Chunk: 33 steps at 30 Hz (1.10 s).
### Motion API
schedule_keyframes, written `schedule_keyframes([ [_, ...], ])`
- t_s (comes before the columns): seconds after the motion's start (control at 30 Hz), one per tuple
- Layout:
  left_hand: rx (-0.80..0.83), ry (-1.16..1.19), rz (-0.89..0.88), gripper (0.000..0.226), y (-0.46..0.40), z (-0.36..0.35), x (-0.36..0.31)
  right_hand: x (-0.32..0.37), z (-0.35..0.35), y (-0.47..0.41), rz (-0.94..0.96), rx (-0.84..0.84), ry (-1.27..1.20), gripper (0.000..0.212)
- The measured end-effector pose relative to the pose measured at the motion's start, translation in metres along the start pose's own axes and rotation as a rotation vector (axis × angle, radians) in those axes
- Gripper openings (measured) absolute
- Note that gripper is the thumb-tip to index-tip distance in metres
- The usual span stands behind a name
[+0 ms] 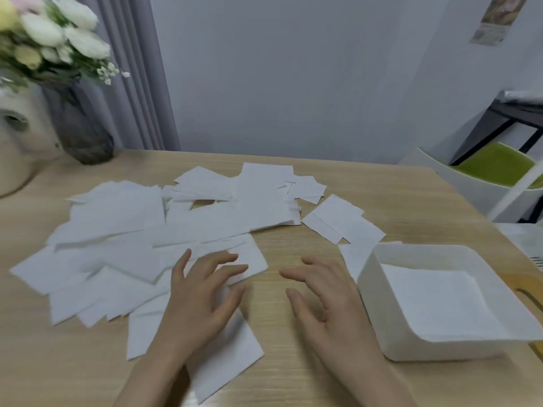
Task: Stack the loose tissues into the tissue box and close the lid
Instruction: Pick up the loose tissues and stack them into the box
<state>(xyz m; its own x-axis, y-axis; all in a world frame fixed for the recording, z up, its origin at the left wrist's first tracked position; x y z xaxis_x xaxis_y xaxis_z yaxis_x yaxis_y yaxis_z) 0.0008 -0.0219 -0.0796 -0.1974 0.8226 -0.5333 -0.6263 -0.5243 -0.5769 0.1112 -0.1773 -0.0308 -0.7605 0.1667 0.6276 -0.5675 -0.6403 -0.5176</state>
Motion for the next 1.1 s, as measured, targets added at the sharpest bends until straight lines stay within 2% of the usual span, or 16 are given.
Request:
schedule_keyframes([
  [0.13,0.011,-0.12,0.019,0.031,0.007,0.003,0.03,-0.016,-0.036,-0.011,-0.107,0.071,-0.032,0.026],
  [0.47,-0.015,-0.104,0.057,0.031,0.013,-0.004,0.045,-0.053,-0.087,-0.035,-0.469,0.2,-0.038,0.052],
  [0.7,-0.022,-0.095,0.062,0.031,0.014,-0.005,0.046,-0.061,-0.098,-0.042,-0.642,0.161,-0.146,0.046],
  [0.9,-0.028,-0.101,0.052,0.029,0.014,-0.005,0.046,-0.062,-0.103,-0.048,-0.651,0.233,-0.072,0.027],
  [1.1,-0.034,-0.109,0.039,0.029,0.012,-0.005,0.044,-0.054,-0.091,-0.044,-0.511,0.196,0.062,0.034],
])
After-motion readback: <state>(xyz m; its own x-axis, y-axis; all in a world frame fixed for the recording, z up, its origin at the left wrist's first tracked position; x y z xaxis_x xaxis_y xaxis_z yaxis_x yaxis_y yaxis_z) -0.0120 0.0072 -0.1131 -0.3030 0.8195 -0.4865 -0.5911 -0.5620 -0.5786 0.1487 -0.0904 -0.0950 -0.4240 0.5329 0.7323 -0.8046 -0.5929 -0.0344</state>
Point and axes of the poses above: each hand's wrist, its own y-axis away from the middle knuckle, its own z-axis out of the back of the hand, x = y × z, the point moved 7 cm from there along -y, towards the middle knuckle, and after that the axes turned 7 degrees about -x, right-handed, at the moved point
